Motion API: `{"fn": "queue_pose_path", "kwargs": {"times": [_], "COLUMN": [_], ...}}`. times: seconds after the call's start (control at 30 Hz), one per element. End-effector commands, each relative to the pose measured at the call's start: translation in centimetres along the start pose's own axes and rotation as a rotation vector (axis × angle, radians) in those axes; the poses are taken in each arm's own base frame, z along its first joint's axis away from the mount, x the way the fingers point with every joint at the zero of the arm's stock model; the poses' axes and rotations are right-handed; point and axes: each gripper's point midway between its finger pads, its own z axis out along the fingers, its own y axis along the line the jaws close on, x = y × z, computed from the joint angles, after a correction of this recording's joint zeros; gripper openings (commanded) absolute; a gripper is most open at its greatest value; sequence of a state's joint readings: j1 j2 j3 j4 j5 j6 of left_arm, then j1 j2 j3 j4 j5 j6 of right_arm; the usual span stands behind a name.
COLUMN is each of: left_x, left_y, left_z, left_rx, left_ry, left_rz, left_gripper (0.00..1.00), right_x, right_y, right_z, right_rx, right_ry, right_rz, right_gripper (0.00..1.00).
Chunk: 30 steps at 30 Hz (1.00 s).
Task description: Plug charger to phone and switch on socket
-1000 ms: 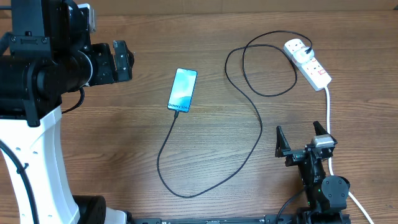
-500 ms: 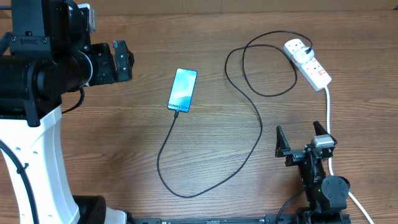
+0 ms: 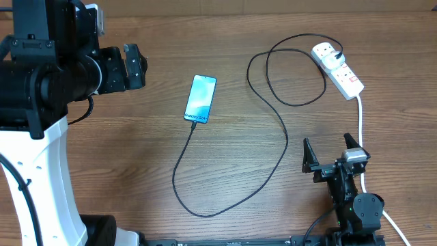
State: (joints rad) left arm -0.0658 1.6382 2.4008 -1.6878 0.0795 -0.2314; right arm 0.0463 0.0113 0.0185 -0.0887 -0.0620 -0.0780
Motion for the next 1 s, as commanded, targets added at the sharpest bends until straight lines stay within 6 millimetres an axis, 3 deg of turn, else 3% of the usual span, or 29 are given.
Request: {"fn": "queue_pose_path", "kwargs": {"times": [0.0, 0.67, 0.83, 0.97], "left_x": [0.5, 5.0, 6.9, 7.2], "left_y": [-0.2, 1.5, 1.9, 1.9], "left_z": [-0.1, 3.8, 3.4, 2.4], "left_rx": [0.008, -0.015, -0.021, -0.015], "left_ry": [0.011, 0.040, 0.064, 0.038], "left_rz": [-0.008, -0.010, -0.012, -0.010], "left_gripper": [1.00, 1.00, 0.99, 1.00], "right_x": [0.1, 0.1, 0.1, 0.1], "right_y": [-0.1, -0.1, -0.1, -0.1], "right_z": [0.0, 0.0, 0.0, 0.0], "right_rx": [0.008, 0.008, 0.008, 0.008], "right_ry": [-0.005, -0.005, -0.005, -0.005], "right_rz": [0.001, 0.001, 0.001, 0.001], "right_gripper": [1.00, 1.00, 1.00, 1.00]}}
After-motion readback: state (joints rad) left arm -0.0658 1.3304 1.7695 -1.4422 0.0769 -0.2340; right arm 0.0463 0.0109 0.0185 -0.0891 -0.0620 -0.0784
